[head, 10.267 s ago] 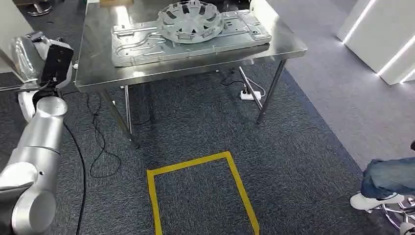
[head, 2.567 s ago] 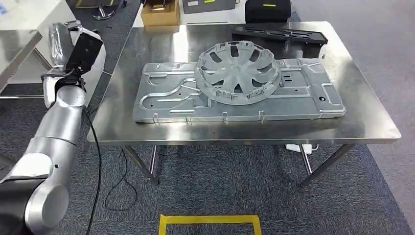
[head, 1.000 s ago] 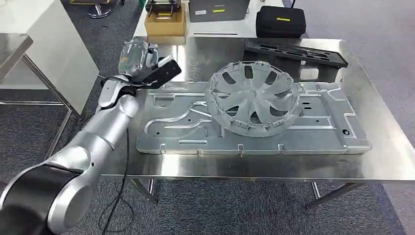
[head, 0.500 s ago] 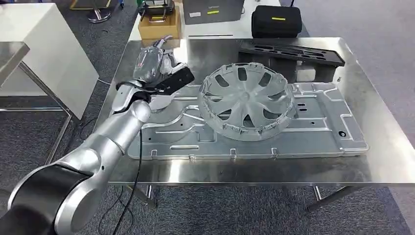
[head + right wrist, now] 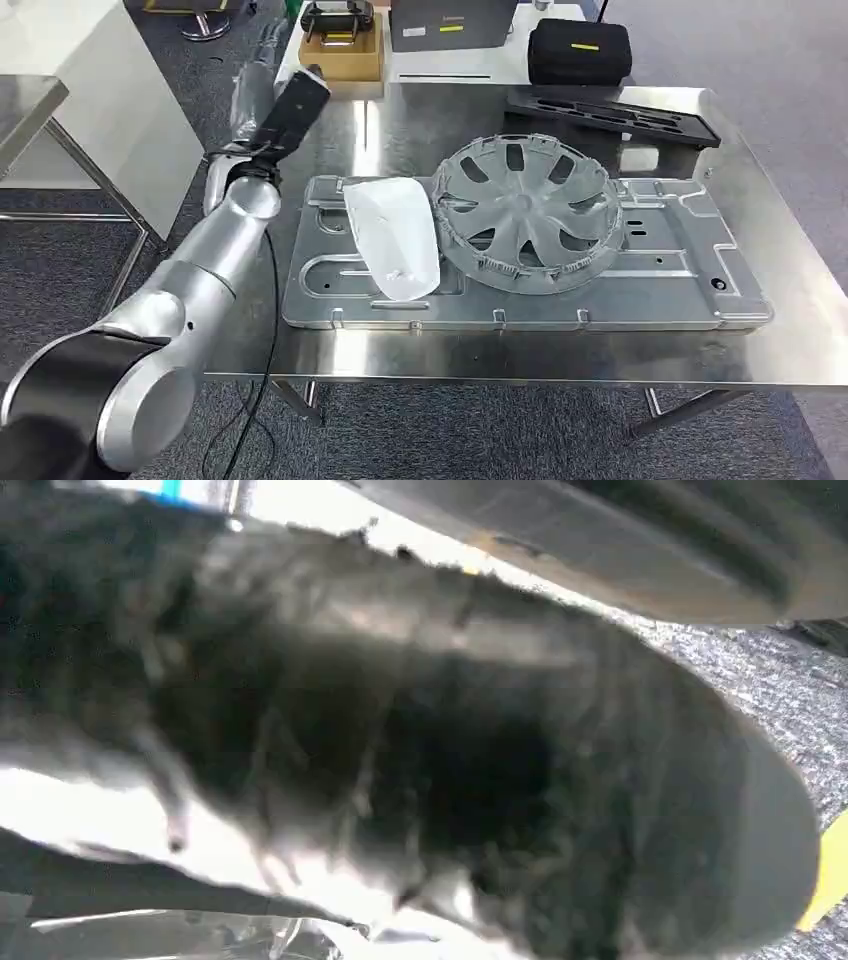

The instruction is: Take the parts from the cabinet and place them on the table.

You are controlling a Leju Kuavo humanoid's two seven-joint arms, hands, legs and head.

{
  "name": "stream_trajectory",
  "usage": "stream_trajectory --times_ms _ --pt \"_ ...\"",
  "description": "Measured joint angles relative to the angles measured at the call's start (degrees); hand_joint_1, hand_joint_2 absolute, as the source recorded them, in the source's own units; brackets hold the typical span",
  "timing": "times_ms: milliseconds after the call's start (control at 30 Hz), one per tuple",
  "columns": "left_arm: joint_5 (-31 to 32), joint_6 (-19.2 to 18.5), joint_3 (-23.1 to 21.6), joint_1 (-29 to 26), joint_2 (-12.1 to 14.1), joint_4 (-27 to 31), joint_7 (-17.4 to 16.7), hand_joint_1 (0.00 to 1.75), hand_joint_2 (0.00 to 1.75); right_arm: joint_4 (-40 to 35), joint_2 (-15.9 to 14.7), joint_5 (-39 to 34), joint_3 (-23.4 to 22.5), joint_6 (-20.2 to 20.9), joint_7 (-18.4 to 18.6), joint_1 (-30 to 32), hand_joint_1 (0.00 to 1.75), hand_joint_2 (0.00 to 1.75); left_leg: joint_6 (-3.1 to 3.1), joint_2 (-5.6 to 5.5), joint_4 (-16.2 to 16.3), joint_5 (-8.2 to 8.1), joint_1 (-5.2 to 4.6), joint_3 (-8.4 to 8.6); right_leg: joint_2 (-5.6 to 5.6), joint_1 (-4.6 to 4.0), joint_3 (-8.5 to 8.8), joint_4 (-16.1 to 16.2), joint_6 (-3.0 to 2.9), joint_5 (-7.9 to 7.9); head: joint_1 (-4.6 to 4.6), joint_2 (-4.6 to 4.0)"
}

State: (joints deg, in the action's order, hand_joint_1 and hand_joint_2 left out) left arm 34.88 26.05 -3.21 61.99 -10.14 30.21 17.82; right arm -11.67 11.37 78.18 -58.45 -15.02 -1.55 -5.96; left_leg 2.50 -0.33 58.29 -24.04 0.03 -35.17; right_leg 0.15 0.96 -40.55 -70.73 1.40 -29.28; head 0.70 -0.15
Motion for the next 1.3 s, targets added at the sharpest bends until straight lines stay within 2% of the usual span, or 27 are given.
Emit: stream_trajectory --times_ms 33,67,100,233,267,333,400,433,467,500,567,600,733,767,800,833,867,900,933,967,1000,1067,1100,1133,1233,1267,1300 --pt "-0.96 -0.02 0.72 -0.02 0.50 0.77 0.41 0.00 0.00 0.00 0.00 -0.02 0.00 -0.07 0.00 0.02 0.00 0.00 -0.24 -0.04 0.38 -0.20 0.05 0.00 0.00 0.14 2.55 5.09 -0.05 2.62 -0.02 0.00" --pt "-1.97 -0.07 1.38 -0.07 0.96 1.53 0.72 0.00 0.00 0.00 -0.02 -0.04 -0.02 -0.09 0.00 0.04 0.00 0.00 -0.54 -0.11 0.81 -0.49 0.03 -0.16 0.06 0.29 4.37 9.35 -0.12 3.55 -0.04 0.00" --pt "-2.64 -0.09 2.14 -0.14 1.51 2.51 1.11 0.00 0.00 0.00 -0.02 -0.04 -0.02 -0.09 0.00 0.02 0.00 0.00 -0.82 -0.22 1.34 -0.65 -0.48 -0.62 0.15 -0.23 5.00 10.14 -0.28 3.04 -0.04 0.00" --pt "-3.76 -0.13 4.15 -1.91 4.95 5.95 1.53 0.00 0.00 -0.02 -0.02 -0.04 -0.02 -0.11 0.04 -0.01 0.00 0.00 -1.91 -0.12 0.92 -0.13 -0.31 -0.61 0.50 -0.12 4.56 10.31 -1.72 3.82 0.02 0.00" --pt "-3.76 0.09 4.65 -2.52 5.75 6.93 1.55 0.00 0.00 -0.02 -0.04 -0.07 -0.02 -0.15 0.18 0.02 0.00 0.00 -2.27 -0.11 1.72 -1.29 -0.04 -0.92 0.38 0.11 4.68 10.73 -2.29 4.20 0.04 0.00" --pt "-3.93 0.29 5.22 -2.78 7.13 7.87 1.55 0.00 0.00 -0.02 -0.07 -0.07 -0.02 -0.28 0.17 0.03 0.00 0.00 -2.86 -0.03 7.19 -5.72 0.10 -2.95 0.39 -0.01 4.29 10.91 -2.91 4.69 0.09 0.00" --pt "-4.26 0.35 5.66 -3.77 8.26 8.71 1.61 0.00 0.00 -0.02 -0.07 -0.15 -0.04 -0.35 0.15 0.04 0.00 0.00 -3.23 -0.03 14.30 -9.39 0.25 -5.44 0.18 -0.14 3.80 10.90 -3.06 5.06 0.09 0.00" --pt "-4.76 0.42 5.99 -5.18 8.79 9.60 1.84 0.00 0.00 -0.02 -0.07 -0.24 -0.11 -0.44 0.15 0.05 0.00 0.00 -3.29 -0.03 15.98 -9.81 0.28 -5.69 0.17 -0.14 3.53 10.88 -3.05 5.26 0.11 0.00" --pt "-4.94 0.50 6.34 -6.59 9.40 10.56 2.10 0.00 0.00 -0.02 -0.07 -0.37 -0.22 -0.53 0.13 0.04 0.00 0.00 -3.26 -0.01 14.94 -8.95 0.36 -4.67 0.19 -0.13 3.27 10.86 -3.03 5.52 0.11 0.00" --pt "-5.33 0.65 6.55 -7.71 9.94 11.49 2.31 0.00 0.00 -0.02 -0.07 -0.39 -0.28 -0.61 0.07 0.04 0.00 0.00 -3.19 -0.01 11.66 -7.31 0.43 -2.56 0.20 -0.13 2.97 10.82 -2.98 5.78 0.11 0.00" --pt "-5.26 1.66 6.75 -8.99 10.92 13.24 2.64 0.00 0.00 -0.02 -0.07 -0.39 -0.31 -0.77 0.09 0.07 0.00 0.00 -2.85 0.07 2.48 -4.14 0.43 3.19 0.21 -0.13 2.47 10.66 -2.64 6.24 0.11 0.00" --pt "-5.22 2.17 6.90 -9.39 11.43 14.05 2.75 0.00 0.00 -0.02 -0.07 -0.39 -0.31 -0.77 0.18 0.06 0.00 0.00 -2.62 0.17 -0.01 -4.90 0.18 4.11 0.17 -0.34 2.28 10.58 -2.31 6.49 0.11 0.00" --pt "-6.00 3.06 8.61 -11.53 13.35 16.17 3.28 0.00 0.00 0.00 -0.04 -0.24 -0.33 -0.76 0.24 0.17 0.00 0.00 -1.32 0.12 -0.26 -3.12 -0.48 3.79 0.26 -0.09 2.30 11.29 -0.76 7.73 0.09 0.00" --pt "-6.22 3.17 8.89 -11.82 13.50 16.52 3.39 0.00 0.00 -0.02 -0.09 -0.24 -0.33 -0.79 0.26 0.16 0.00 0.00 -0.80 0.35 -0.90 -2.23 0.15 3.78 0.09 -0.14 1.99 10.68 -0.62 7.05 0.04 0.00" --pt "-6.51 3.15 9.22 -11.94 13.68 16.83 3.43 0.00 0.00 -0.02 -0.15 -0.24 -0.33 -0.85 0.26 0.14 0.00 0.00 -0.45 0.36 -1.04 -1.69 -0.03 3.32 0.10 -0.15 1.26 9.25 -0.61 4.69 0.07 0.00" --pt "-6.60 3.15 9.64 -12.07 14.07 17.27 3.47 0.00 0.00 -0.02 -0.20 -0.24 -0.33 -0.90 0.26 0.14 0.00 0.00 0.06 0.42 -1.02 -1.31 -0.02 2.73 0.10 -0.11 0.10 5.75 -0.57 1.38 0.00 0.00" --pt "-6.70 3.15 9.98 -12.42 14.46 17.59 3.54 0.00 0.00 -0.02 -0.24 -0.24 -0.33 -0.92 0.26 0.19 0.00 0.00 0.08 0.43 -1.00 -0.89 -0.08 2.15 0.11 -0.17 -1.34 1.04 -0.45 -1.83 -0.02 0.00" --pt "-6.77 3.13 10.40 -12.86 14.69 17.79 3.60 0.00 0.00 0.00 -0.26 -0.24 -0.33 -0.92 0.26 0.25 0.00 0.00 0.14 0.44 -0.96 -0.52 -0.21 1.60 0.11 -0.17 -2.39 -2.91 -0.33 -3.84 0.02 0.00" --pt "-6.86 3.13 10.77 -13.42 15.04 17.99 3.63 0.00 0.00 0.00 -0.33 -0.24 -0.33 -0.92 0.26 0.25 0.00 0.00 0.13 0.44 -0.84 -0.16 -0.29 1.02 0.10 -0.15 -2.70 -5.35 -0.24 -4.58 -0.02 0.00" --pt "-6.97 3.15 11.10 -14.02 15.43 18.27 3.65 0.00 0.00 0.00 -0.35 -0.24 -0.33 -0.92 0.26 0.24 0.00 0.00 0.08 0.44 -0.69 0.20 -0.33 0.39 0.09 -0.16 -1.73 -5.23 -0.24 -4.01 0.02 0.00" --pt "-7.01 3.17 11.53 -14.48 15.76 18.51 3.69 0.00 0.00 0.00 -0.39 -0.24 -0.33 -0.92 0.26 0.23 0.00 0.00 -0.04 0.43 -0.47 0.51 -0.34 -0.25 0.09 -0.16 0.49 -2.64 -0.32 -2.59 0.00 0.00" --pt "-7.03 3.26 12.21 -14.90 16.28 18.75 3.80 0.00 0.00 -0.02 -0.48 -0.26 -0.33 -0.92 0.33 0.11 0.00 0.00 -0.39 0.38 0.10 0.98 -0.34 -1.34 0.10 -0.23 7.29 6.92 -0.87 0.27 0.00 0.00" --pt "-7.01 3.28 12.50 -15.07 16.72 18.95 3.82 0.00 0.00 -0.02 -0.55 -0.26 -0.33 -0.92 0.33 -0.05 0.00 0.00 -0.67 0.41 0.33 1.18 -0.40 -1.83 0.13 -0.37 9.38 10.61 -1.22 -0.97 0.02 0.00" --pt "-6.92 3.41 12.92 -15.20 17.38 19.12 3.87 0.00 0.00 -0.02 -0.57 -0.26 -0.33 -0.92 0.33 0.00 0.00 0.00 -1.02 0.53 0.41 1.46 -0.53 -1.94 0.19 -0.73 9.03 10.34 -1.36 0.25 0.11 0.00" --pt "-6.31 3.63 13.77 -15.80 18.34 19.12 4.00 0.00 0.00 -0.02 -0.59 -0.26 -0.33 -0.94 0.35 0.04 0.00 0.00 -2.10 0.58 0.13 2.60 -0.34 -2.14 0.21 -1.02 8.56 10.96 -2.21 0.96 0.04 0.00" --pt "-6.03 3.70 13.94 -16.01 18.93 19.12 4.00 0.00 0.00 0.00 -0.55 -0.28 -0.33 -0.92 0.37 0.10 0.00 0.00 -2.38 0.44 0.32 2.47 -0.31 -2.46 0.01 -0.34 8.50 11.76 -2.76 1.77 0.04 0.00" --pt "-5.87 3.78 14.18 -16.19 19.32 19.12 4.11 0.00 0.00 -0.02 -0.55 -0.28 -0.33 -0.92 0.39 0.06 0.00 0.00 -2.71 0.27 1.49 0.57 -0.10 -3.10 -0.09 -0.47 8.12 11.99 -3.05 2.39 0.04 0.00"
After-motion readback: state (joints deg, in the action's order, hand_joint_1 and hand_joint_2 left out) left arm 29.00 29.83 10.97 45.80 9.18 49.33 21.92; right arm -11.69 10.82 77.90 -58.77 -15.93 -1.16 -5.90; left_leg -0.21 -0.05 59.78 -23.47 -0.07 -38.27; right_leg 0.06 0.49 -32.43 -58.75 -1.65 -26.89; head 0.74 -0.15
